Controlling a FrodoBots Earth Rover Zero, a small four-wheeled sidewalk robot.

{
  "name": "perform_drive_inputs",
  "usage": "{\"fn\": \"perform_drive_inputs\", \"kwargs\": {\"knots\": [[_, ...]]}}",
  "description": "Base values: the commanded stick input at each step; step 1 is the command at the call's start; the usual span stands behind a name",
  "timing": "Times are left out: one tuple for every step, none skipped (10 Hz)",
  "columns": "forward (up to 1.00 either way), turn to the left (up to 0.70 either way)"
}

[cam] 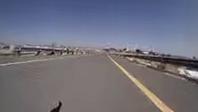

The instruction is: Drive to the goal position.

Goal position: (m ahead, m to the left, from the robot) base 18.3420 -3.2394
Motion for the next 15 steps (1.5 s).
{"fn": "perform_drive_inputs", "kwargs": {"knots": [[1.0, 0.0], [1.0, 0.0], [1.0, 0.0], [1.0, 0.0], [1.0, 0.0], [1.0, 0.0], [1.0, 0.0], [1.0, 0.0], [1.0, 0.0], [1.0, 0.0], [1.0, 0.0], [1.0, 0.0], [1.0, 0.0], [1.0, 0.0], [1.0, 0.0]]}}
